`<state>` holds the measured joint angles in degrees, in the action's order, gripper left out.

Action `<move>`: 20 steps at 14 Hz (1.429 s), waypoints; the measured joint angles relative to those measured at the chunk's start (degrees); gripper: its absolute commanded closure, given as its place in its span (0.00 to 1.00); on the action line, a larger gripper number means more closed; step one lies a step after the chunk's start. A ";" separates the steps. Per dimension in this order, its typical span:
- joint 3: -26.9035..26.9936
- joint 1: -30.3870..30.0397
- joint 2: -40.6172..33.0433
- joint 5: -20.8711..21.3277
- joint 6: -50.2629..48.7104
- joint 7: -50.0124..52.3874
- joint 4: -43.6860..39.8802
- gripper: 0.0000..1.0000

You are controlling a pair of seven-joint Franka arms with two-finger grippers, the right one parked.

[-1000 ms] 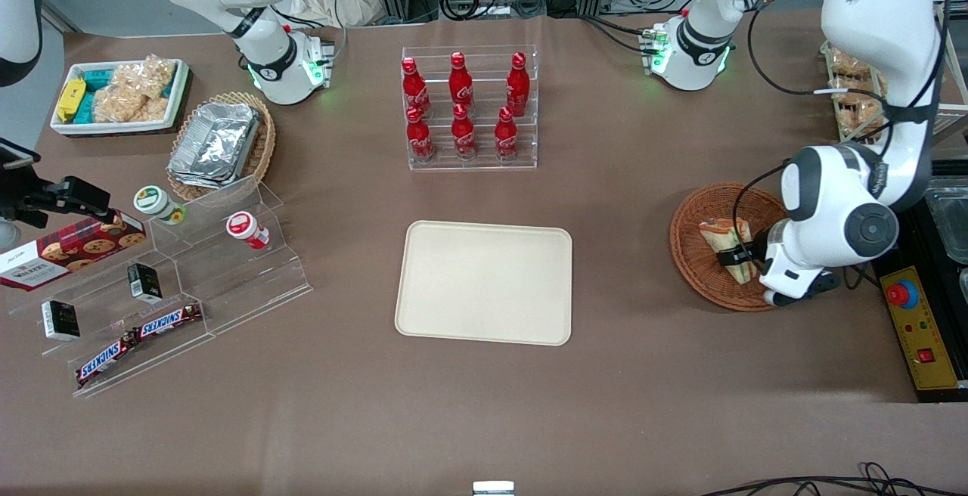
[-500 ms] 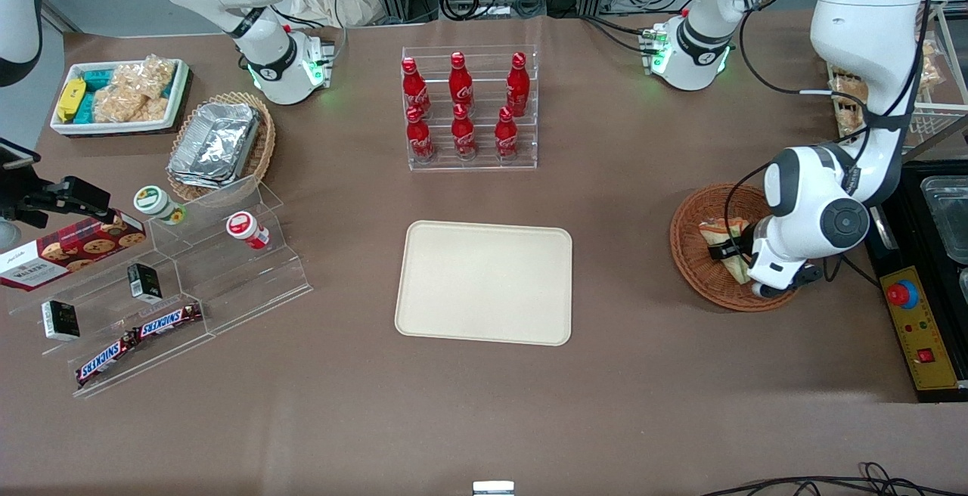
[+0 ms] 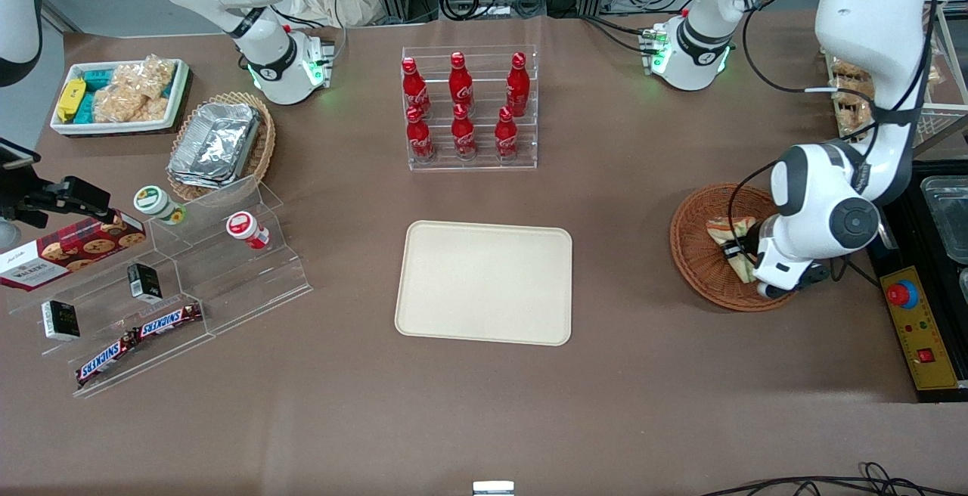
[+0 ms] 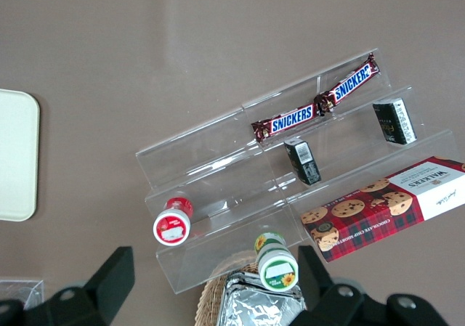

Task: Place sandwich from basket to tray
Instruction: 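Lift the sandwich out of the basket with the left gripper, then carry the sandwich over the cream tray with the left gripper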

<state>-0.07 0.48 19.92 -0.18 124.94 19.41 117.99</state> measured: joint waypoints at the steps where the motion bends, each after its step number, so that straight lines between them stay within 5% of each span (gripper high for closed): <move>1: -0.11 0.07 -0.57 0.00 -3.47 0.00 -2.19 0.95; 6: -1.76 0.39 -1.60 0.01 -25.37 -0.08 -20.86 0.95; 9: -4.11 0.50 -1.77 0.02 -30.51 -0.08 -29.60 0.95; 13: -10.50 2.34 -0.29 0.11 -28.18 -0.03 -31.13 0.95; 20: -11.32 15.62 11.06 2.97 -14.97 2.34 -31.57 0.94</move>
<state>-11.38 16.10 30.98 2.79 109.97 21.75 86.42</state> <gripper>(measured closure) 0.828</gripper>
